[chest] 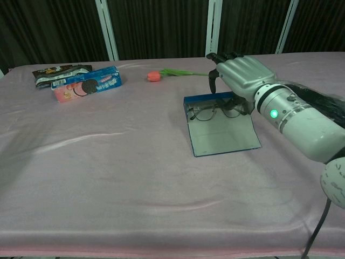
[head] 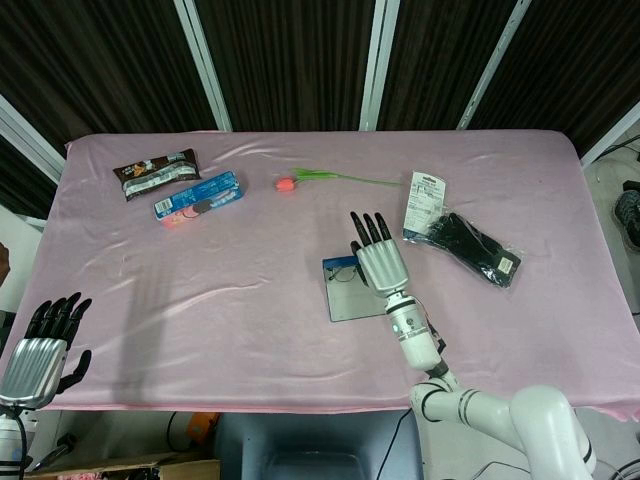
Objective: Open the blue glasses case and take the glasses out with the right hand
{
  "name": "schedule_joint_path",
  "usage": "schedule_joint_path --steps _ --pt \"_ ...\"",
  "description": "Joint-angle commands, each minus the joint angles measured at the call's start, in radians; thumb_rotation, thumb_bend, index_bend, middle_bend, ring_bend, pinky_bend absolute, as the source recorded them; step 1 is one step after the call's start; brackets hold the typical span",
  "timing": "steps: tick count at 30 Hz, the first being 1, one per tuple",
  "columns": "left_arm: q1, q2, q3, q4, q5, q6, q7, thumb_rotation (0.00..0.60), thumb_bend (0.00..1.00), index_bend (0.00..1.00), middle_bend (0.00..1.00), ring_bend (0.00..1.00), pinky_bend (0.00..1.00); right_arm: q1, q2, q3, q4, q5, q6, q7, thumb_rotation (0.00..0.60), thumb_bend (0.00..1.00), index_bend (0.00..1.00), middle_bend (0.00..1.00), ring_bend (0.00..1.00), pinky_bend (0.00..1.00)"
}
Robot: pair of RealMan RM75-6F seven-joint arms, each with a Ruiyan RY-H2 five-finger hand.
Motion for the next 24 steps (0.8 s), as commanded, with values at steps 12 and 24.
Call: schedule_joint_path --steps 12,24 --pt "-0.002 0.000 0.001 -0.001 -0.001 -0.005 0.001 0.600 0.41 0.00 0.00 0.00 0.01 -0.026 -0.062 0.004 0.121 -0.092 0.018 0.047 0.600 0.54 0.70 0.07 0.00 0.00" --pt "-0.001 -0.001 0.002 -0.002 0.000 -0.003 0.007 0.600 0.41 0.00 0.00 0.00 0.01 -0.022 -0.063 0.061 0.185 -0.081 0.006 0.002 0.600 0.54 0.70 0.07 0.00 0.00"
